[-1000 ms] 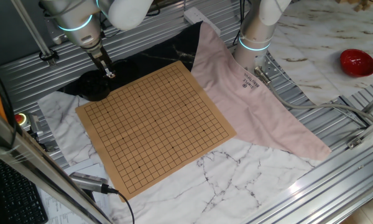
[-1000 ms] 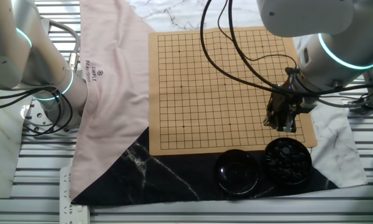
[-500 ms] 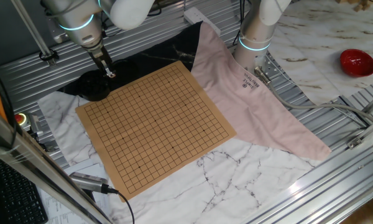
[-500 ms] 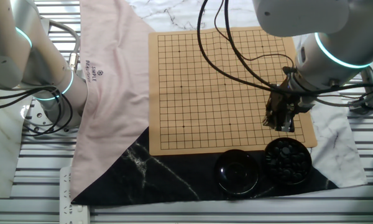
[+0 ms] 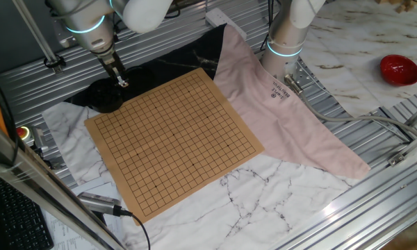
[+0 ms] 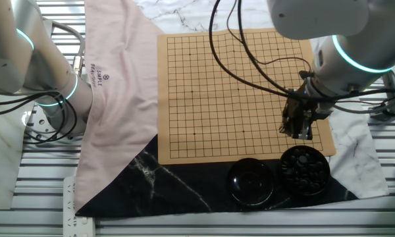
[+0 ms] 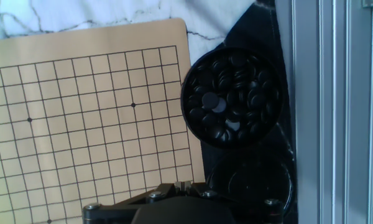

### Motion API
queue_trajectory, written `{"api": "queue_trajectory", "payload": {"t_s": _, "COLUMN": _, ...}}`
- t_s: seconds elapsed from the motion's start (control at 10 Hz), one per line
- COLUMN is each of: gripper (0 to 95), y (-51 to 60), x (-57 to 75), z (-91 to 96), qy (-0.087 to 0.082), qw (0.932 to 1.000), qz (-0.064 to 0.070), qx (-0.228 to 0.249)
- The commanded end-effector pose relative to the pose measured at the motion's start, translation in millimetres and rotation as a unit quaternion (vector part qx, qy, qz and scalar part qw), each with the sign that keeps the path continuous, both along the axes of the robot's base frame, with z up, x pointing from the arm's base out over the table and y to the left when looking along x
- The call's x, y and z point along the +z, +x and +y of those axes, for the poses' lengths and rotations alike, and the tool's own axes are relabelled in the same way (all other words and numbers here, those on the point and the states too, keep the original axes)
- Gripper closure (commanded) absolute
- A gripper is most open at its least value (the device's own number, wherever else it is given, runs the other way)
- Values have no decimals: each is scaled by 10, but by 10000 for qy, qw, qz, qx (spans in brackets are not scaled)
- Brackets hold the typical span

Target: Play the first move as black on the 3-4 point in the upper right corner of the Go board

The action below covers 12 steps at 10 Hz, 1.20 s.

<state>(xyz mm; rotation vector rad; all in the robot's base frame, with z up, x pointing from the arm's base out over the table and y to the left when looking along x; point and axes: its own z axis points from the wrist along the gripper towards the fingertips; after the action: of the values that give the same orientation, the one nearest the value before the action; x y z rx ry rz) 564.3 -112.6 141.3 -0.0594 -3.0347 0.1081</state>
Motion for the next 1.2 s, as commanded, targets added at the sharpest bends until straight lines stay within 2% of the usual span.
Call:
{"api": "queue_trajectory", "payload": {"t_s": 0.1, "gripper": 950, "y": -7, "x": 4, "z": 3, "qy": 286, "qw": 9995, "qz": -8, "qx": 167}}
{"api": "queue_trajectory", "payload": {"t_s": 0.2, "gripper": 950, "y": -7, "x": 4, "z": 3, "qy": 337, "qw": 9993, "qz": -17, "qx": 173}}
{"api": "queue_trajectory", "payload": {"t_s": 0.4, "gripper": 950, "y": 95, "x": 14, "z": -76, "qy": 359, "qw": 9989, "qz": 11, "qx": 284}}
{"api": "queue_trajectory", "payload": {"t_s": 0.6, "gripper": 950, "y": 207, "x": -10, "z": -231, "qy": 366, "qw": 9987, "qz": 4, "qx": 366}}
{"api": "queue_trajectory", "payload": {"t_s": 0.8, "gripper": 950, "y": 299, "x": -101, "z": -290, "qy": 367, "qw": 9985, "qz": -33, "qx": 412}}
{"api": "queue_trajectory", "payload": {"t_s": 1.2, "gripper": 950, "y": 386, "x": -271, "z": -342, "qy": 342, "qw": 9986, "qz": -84, "qx": 402}}
